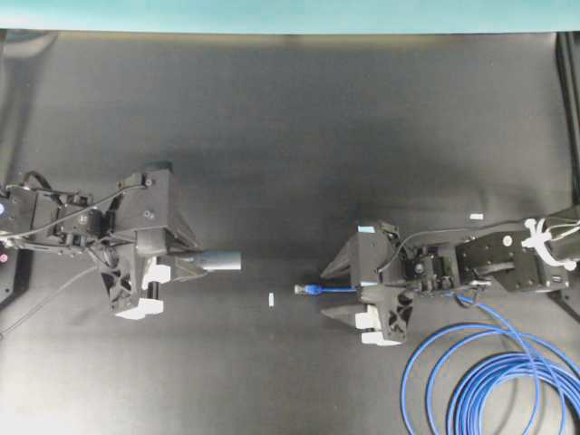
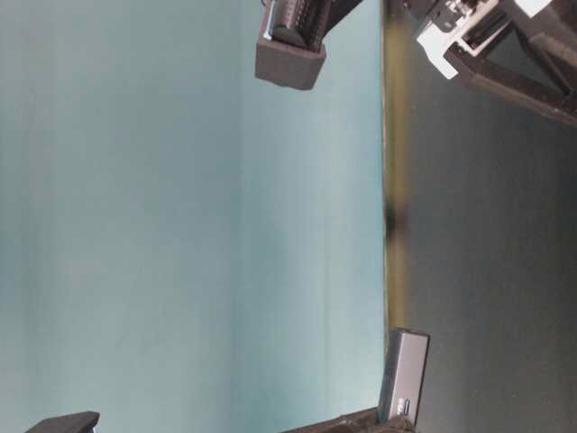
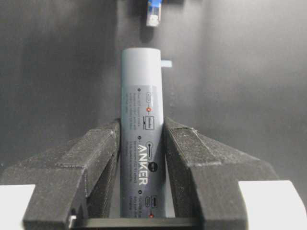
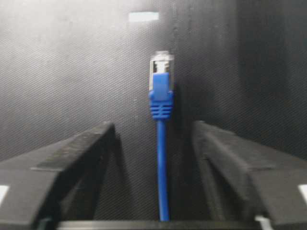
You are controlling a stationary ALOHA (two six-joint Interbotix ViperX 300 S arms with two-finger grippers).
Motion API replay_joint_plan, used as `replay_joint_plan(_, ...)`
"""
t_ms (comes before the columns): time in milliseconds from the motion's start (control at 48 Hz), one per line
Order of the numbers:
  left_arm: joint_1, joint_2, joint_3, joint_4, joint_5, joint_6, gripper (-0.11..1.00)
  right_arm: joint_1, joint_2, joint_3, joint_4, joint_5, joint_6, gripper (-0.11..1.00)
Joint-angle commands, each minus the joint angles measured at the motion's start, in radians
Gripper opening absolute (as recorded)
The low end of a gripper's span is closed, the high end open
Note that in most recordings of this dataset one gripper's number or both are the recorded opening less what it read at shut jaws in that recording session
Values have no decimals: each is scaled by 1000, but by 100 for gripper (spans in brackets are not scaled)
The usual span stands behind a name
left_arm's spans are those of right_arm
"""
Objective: Insert the LAN cable into the hub.
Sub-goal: 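Lower the right gripper onto the blue LAN cable plug and grasp, then lift the plug and bring both grippers toward each other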
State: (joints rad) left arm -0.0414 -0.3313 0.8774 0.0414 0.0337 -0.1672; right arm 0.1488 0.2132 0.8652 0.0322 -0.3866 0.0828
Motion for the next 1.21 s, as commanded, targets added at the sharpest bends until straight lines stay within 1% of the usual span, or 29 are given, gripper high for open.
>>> replay_joint_plan(0,-5,-5,-14,3,-5,-2,28,9,34,-18,0,-5,5,54)
replay_joint_plan(229,-14,-5,-12,3,-6,-3,28,25,46,-26,2,-2,9,35)
replay_joint_plan(291,-15,-6,-9,3,-8,-3,28,28,44,-25,5,6,11,28)
replay_joint_plan(333,-15,-5,-9,3,-8,-3,28,28,43,-21,6,11,14,18)
replay_joint_plan(375,-15,-6,-9,3,-8,-3,28,28,41,-21,11,17,20,14)
replay_joint_plan(541,-18,-5,-20,3,-5,5,28,23,8,-5,15,25,57,14)
replay_joint_plan(666,-20,-3,-44,3,17,17,28,6,-72,0,15,29,80,14)
replay_joint_plan(770,-20,-3,-74,6,55,29,28,-11,-161,-8,15,55,77,14)
replay_joint_plan(937,-20,11,-130,6,127,95,28,-32,-272,-28,12,124,71,14)
replay_joint_plan(1041,-8,38,-150,6,137,110,28,-38,-307,-46,11,161,60,14)
replay_joint_plan(1187,11,58,-169,6,130,121,28,-37,-313,-77,11,179,49,14)
